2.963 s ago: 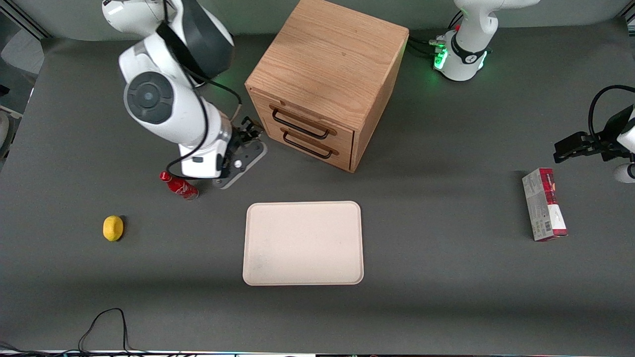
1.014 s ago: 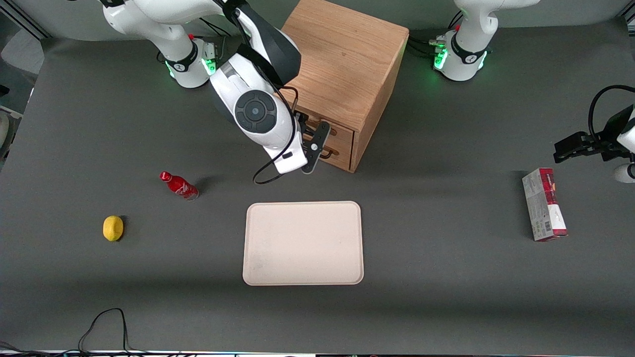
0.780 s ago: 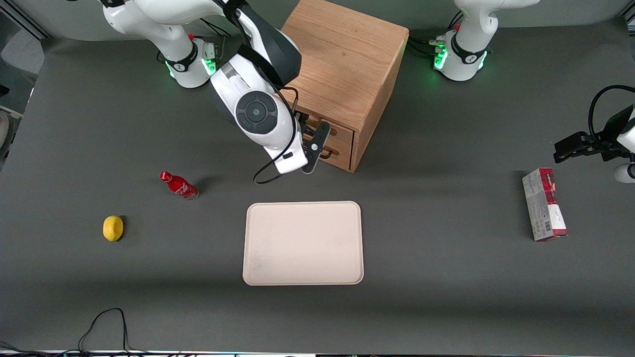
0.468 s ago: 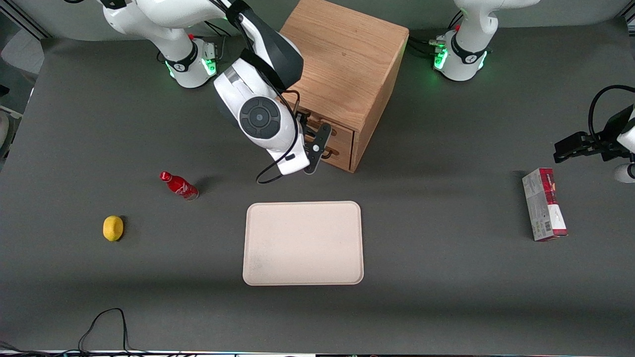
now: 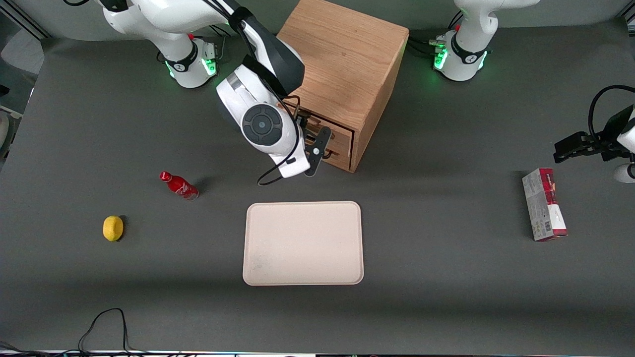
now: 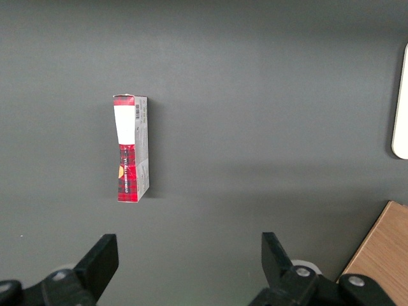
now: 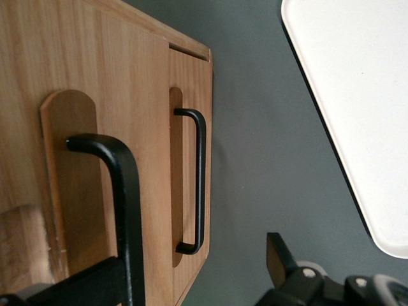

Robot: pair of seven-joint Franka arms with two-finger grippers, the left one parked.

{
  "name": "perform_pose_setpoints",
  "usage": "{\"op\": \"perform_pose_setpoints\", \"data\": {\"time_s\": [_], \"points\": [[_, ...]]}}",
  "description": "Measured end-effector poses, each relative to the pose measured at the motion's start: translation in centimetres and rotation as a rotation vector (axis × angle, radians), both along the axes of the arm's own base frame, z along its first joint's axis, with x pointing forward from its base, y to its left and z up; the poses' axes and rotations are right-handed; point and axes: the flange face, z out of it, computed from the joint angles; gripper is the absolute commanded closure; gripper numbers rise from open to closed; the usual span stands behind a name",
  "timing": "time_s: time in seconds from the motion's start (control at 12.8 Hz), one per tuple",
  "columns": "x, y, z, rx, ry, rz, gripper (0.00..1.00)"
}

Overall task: Open upper drawer
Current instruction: 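Pull the handle outward with the right gripper, sliding the drawer open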

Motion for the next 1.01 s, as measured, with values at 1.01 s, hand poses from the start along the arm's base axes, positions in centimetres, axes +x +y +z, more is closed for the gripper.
{"op": "perform_pose_setpoints", "data": {"time_s": [1.01], "points": [[2.2, -3.1, -0.3, 0.048, 0.076, -0.093, 0.00]]}}
